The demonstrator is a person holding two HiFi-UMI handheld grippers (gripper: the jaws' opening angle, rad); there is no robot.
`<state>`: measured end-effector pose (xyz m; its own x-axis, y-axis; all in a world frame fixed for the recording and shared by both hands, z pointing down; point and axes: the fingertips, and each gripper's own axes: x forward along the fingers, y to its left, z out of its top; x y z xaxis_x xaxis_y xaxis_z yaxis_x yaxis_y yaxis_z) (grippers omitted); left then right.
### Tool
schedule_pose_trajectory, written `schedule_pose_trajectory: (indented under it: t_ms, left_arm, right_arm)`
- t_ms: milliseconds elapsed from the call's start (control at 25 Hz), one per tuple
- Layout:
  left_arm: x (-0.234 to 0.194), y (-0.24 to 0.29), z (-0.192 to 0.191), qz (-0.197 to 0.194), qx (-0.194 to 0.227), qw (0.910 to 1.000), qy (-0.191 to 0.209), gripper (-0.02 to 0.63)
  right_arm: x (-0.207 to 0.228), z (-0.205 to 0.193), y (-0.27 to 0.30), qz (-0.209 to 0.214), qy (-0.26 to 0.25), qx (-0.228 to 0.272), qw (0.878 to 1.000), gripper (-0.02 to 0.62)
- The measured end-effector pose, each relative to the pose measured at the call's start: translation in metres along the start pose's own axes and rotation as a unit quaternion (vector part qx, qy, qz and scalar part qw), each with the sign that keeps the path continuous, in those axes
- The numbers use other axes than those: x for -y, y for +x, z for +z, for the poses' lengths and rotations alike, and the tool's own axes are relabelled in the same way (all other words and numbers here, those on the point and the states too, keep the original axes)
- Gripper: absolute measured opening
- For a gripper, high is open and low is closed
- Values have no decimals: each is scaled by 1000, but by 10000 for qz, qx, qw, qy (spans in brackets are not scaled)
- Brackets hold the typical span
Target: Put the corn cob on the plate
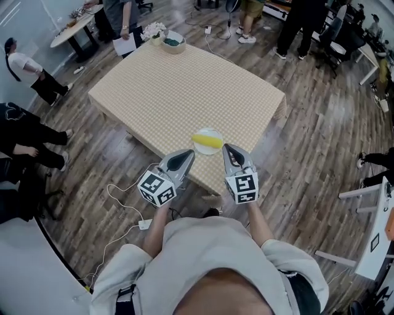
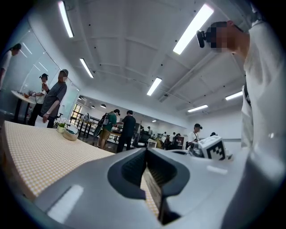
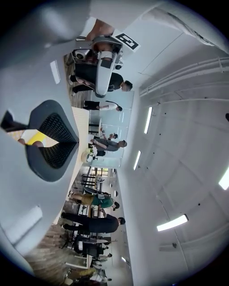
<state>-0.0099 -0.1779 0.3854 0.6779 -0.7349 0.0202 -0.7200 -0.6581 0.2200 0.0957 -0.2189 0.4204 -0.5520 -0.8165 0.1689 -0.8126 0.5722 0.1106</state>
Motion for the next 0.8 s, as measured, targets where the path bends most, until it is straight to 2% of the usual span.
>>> schedule_pose_trajectory:
  t_ms: [240,560,800]
  left_arm:
    - [0,-65,1,-31,49,10000,70,8]
    - [4,-165,-13,-123,67,9999,-12,8]
    - [25,-206,-19,-292,106,9995,-106,8]
  right_arm:
    - [-51,7,-17,-189,147,21,9997,-4]
    - [-149,-3,-59,-401,263,-152,9987,-3]
    - [-192,-6,-100,-521,231,-288,9980,-3]
